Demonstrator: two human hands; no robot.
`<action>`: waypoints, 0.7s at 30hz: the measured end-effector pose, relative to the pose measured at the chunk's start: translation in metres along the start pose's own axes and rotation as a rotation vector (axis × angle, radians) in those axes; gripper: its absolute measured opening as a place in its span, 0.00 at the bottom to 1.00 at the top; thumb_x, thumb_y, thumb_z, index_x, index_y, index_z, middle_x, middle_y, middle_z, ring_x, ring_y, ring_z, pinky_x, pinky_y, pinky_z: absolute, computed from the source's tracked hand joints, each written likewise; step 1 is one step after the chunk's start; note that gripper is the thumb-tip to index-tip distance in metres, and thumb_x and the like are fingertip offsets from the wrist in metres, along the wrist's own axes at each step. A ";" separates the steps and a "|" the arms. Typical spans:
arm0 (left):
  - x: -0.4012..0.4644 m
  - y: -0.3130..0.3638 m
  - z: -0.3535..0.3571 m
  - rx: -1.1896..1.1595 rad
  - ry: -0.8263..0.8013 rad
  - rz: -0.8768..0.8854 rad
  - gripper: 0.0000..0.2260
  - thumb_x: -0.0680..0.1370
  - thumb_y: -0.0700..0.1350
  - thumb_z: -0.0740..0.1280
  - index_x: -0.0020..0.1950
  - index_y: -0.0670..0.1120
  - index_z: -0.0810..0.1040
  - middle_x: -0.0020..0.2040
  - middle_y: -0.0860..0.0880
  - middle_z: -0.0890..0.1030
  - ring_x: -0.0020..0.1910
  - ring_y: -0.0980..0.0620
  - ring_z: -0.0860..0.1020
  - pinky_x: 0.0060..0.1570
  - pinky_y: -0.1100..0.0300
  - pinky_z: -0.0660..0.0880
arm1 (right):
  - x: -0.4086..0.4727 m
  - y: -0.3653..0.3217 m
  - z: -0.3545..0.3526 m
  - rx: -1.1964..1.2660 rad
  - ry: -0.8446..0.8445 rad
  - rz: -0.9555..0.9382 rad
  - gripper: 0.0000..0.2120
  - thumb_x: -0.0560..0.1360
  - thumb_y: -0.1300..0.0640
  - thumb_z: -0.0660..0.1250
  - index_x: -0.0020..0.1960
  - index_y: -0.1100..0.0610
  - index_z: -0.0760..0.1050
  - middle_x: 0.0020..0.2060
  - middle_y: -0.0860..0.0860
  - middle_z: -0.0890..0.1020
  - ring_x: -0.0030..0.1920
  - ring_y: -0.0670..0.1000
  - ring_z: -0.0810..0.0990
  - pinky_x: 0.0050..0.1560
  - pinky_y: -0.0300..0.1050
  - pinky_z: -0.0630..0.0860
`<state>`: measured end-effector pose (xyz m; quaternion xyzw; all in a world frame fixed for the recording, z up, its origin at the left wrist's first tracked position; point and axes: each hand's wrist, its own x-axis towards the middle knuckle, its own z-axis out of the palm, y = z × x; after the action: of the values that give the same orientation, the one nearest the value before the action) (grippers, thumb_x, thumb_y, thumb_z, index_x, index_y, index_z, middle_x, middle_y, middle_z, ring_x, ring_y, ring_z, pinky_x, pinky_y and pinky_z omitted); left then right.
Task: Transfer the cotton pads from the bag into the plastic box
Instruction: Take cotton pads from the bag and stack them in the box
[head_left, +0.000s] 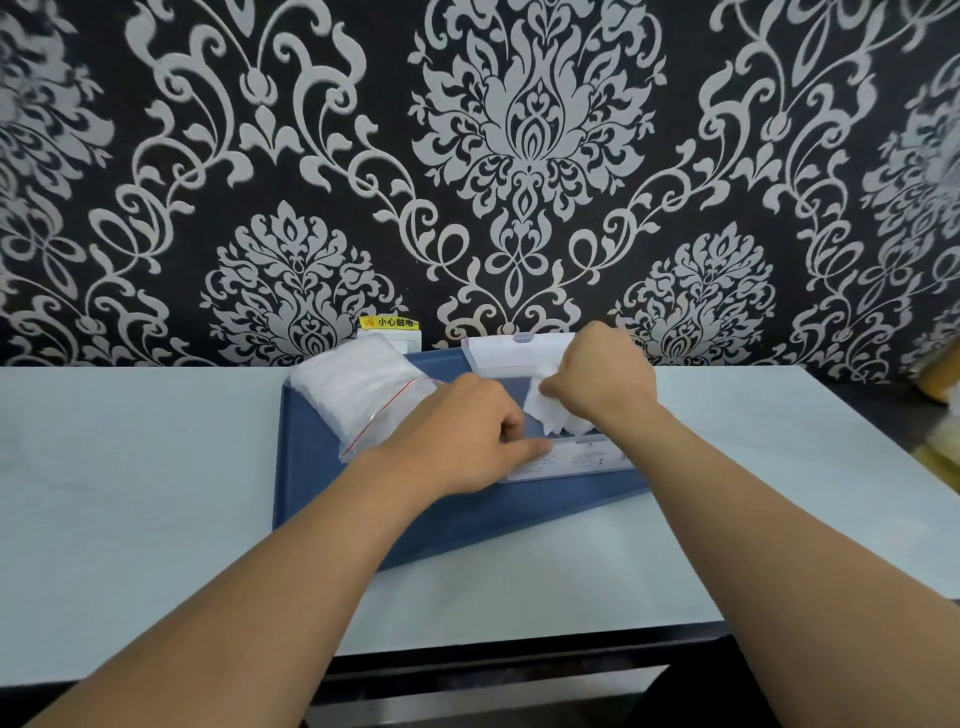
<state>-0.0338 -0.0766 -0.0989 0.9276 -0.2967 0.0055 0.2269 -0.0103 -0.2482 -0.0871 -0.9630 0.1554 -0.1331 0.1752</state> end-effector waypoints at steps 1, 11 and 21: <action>0.000 0.000 0.000 0.005 0.002 0.006 0.19 0.76 0.59 0.70 0.33 0.46 0.81 0.31 0.51 0.81 0.35 0.52 0.79 0.41 0.50 0.79 | 0.000 0.001 -0.001 -0.034 0.012 -0.003 0.14 0.65 0.53 0.76 0.42 0.59 0.75 0.36 0.53 0.80 0.37 0.56 0.79 0.34 0.43 0.72; 0.004 0.002 0.002 -0.001 0.008 0.052 0.25 0.76 0.58 0.71 0.25 0.46 0.73 0.23 0.51 0.72 0.27 0.51 0.71 0.38 0.51 0.78 | -0.004 0.005 -0.004 -0.122 0.019 0.017 0.16 0.66 0.52 0.74 0.48 0.57 0.74 0.40 0.52 0.77 0.40 0.57 0.77 0.37 0.44 0.72; 0.004 0.000 0.004 -0.039 0.015 0.074 0.24 0.76 0.56 0.72 0.24 0.47 0.72 0.22 0.52 0.70 0.26 0.52 0.69 0.37 0.51 0.77 | -0.005 0.006 0.000 -0.004 -0.032 -0.026 0.22 0.61 0.45 0.77 0.47 0.54 0.72 0.39 0.50 0.78 0.41 0.55 0.79 0.31 0.41 0.66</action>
<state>-0.0310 -0.0803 -0.1021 0.9112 -0.3294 0.0148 0.2469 -0.0168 -0.2517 -0.0900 -0.9674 0.1402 -0.1195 0.1738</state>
